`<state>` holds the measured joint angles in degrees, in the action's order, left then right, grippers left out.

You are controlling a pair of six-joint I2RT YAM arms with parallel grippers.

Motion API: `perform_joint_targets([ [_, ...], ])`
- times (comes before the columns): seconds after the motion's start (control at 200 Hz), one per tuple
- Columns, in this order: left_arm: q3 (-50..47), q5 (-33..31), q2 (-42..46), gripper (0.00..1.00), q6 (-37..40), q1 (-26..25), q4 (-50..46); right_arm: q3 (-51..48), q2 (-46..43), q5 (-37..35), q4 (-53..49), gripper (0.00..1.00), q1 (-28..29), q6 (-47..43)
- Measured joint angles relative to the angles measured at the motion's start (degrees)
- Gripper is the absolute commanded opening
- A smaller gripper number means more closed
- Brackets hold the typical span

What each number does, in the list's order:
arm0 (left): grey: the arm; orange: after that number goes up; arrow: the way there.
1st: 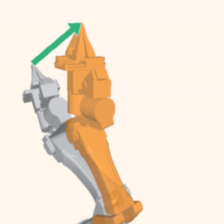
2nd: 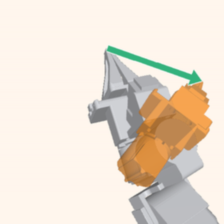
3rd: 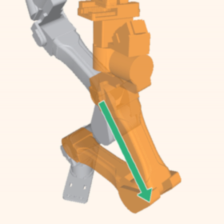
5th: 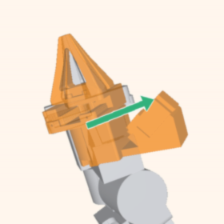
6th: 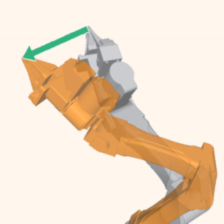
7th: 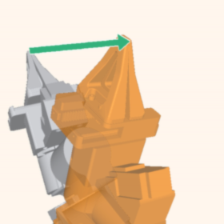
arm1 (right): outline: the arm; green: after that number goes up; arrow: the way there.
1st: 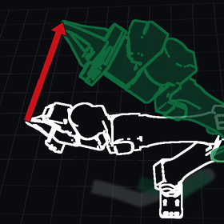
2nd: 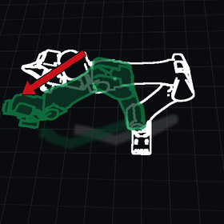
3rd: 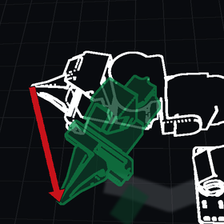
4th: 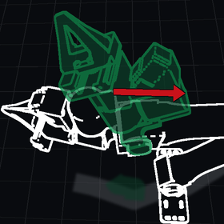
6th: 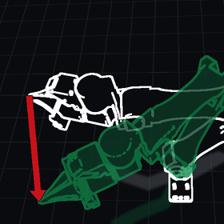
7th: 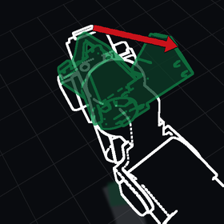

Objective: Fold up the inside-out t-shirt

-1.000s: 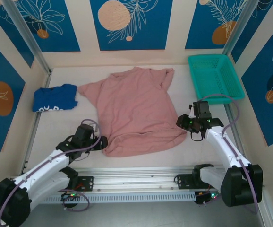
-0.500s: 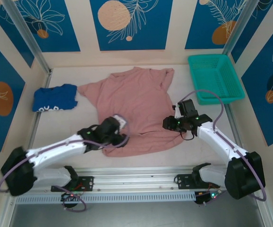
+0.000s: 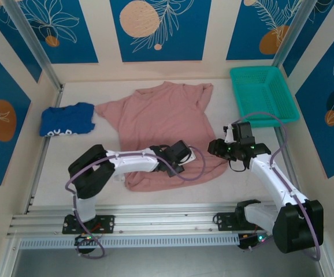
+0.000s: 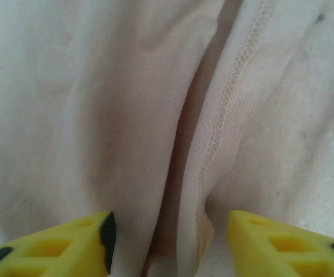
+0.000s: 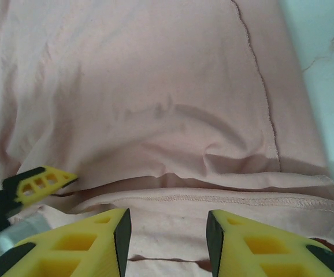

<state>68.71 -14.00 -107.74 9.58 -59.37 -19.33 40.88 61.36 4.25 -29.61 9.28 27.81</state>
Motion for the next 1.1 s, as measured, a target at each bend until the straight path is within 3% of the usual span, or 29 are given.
perform_joint_targets([
  [0.19, 1.6, 0.0, -1.1, 0.07, 1.3, 0.5, -2.1, -0.5, -0.9, 1.1, -0.2, 0.42, -0.7, -0.2],
  [0.255, 1.7, 0.5, -1.1, 0.00, 1.1, 0.9, -2.5, -0.8, -2.1, 1.9, 0.0, 0.44, -0.7, -0.7],
  [0.315, 1.6, 1.6, -0.7, 0.00, 0.4, 1.5, -2.6, -1.7, -4.8, 2.7, 0.7, 0.48, 0.1, -1.5],
  [0.36, 1.5, 2.7, 0.2, 0.00, -0.3, 2.2, -2.7, -2.8, -7.3, 3.3, 1.8, 0.58, 1.5, -1.9],
  [0.47, 1.3, 7.8, 4.8, 0.00, -2.6, 5.2, -2.8, -7.3, -14.3, 3.6, 7.5, 0.66, 9.9, -2.4],
  [0.6, 1.4, 15.8, 11.7, 0.00, -6.6, 10.7, -2.4, -14.7, -16.8, -1.5, 19.4, 0.60, 26.1, -3.6],
  [0.685, 2.2, 21.0, 14.6, 0.00, -9.3, 14.1, -2.6, -19.8, -12.5, -7.1, 30.5, 0.54, 35.3, -6.6],
  [0.78, 4.3, 25.6, 15.7, 0.00, -11.2, 16.7, -3.2, -22.7, -2.5, -12.5, 42.7, 0.51, 40.7, -11.3],
  [0.945, 6.9, 29.7, 16.3, 0.00, -12.2, 17.6, -6.8, -20.9, 16.0, -20.3, 59.9, 0.41, 43.5, -17.6],
  [1.1, 8.7, 31.6, 16.6, 0.00, -12.3, 17.8, -10.1, -17.7, 26.0, -26.2, 69.1, 0.34, 44.4, -21.3],
])
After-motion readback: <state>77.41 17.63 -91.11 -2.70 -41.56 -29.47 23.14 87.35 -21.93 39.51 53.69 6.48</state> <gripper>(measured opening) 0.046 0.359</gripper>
